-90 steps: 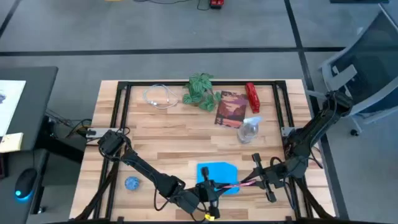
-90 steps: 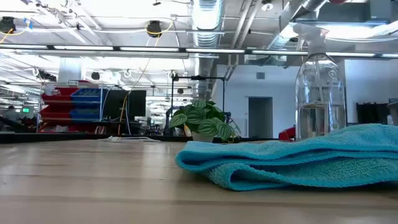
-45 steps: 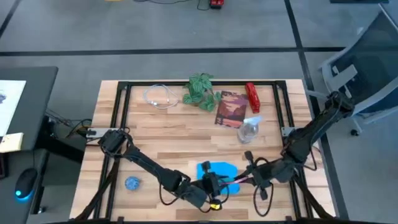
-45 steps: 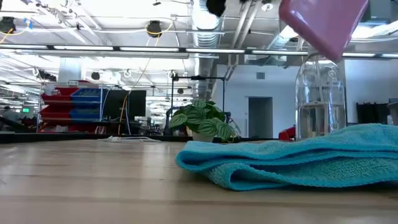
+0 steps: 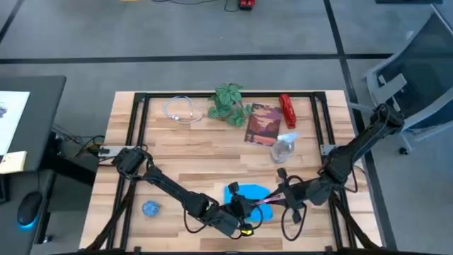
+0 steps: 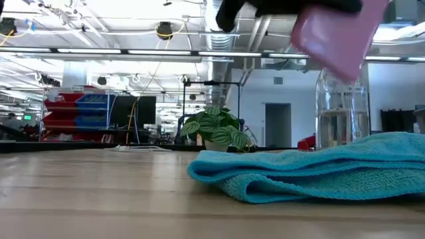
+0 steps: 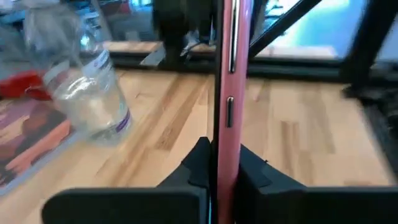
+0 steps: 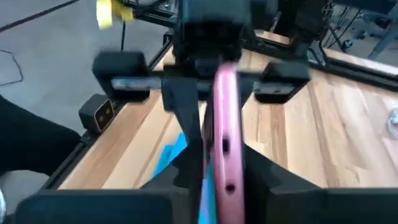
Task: Apply microfiber cloth
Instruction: Spray the back of the pink cellphone with the transparent spray bottle
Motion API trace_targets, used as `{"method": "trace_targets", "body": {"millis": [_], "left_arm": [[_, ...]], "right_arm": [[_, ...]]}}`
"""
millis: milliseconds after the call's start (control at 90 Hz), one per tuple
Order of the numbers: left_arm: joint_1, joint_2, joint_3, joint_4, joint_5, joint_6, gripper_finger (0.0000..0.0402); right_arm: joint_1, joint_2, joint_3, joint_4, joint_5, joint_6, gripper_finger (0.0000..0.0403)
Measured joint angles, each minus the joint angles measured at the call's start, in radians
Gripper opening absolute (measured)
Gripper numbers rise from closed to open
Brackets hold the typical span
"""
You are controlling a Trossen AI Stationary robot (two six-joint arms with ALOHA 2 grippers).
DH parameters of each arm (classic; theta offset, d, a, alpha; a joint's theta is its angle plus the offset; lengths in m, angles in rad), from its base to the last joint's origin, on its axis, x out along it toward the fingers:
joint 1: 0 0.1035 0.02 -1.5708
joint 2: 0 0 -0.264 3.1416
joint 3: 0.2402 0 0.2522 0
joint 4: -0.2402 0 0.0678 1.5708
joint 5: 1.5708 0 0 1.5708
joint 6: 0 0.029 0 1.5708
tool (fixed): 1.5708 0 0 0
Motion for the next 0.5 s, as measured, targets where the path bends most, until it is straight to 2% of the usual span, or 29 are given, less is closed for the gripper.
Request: {"method": "trace_targets", "body": {"millis": [200, 344, 500], "left_arm": [[-0.019, 0.089, -0.002, 0.105, -0.020, -0.077, 0.0003], [-0.034, 0.110, -0.002, 0.176, -0.027, -0.054, 0.0002], [-0.033, 0.107, -0.002, 0.173, -0.069, -0.031, 0.0002]], "right_arm": [[0.004, -0.075, 0.140, -0.409, 0.010, 0.112, 0.0165], [0.004, -0.127, 0.201, -0.703, 0.007, 0.350, 0.0220], [0.011, -0.167, 0.217, -0.941, -0.037, 0.514, 0.0262]]}}
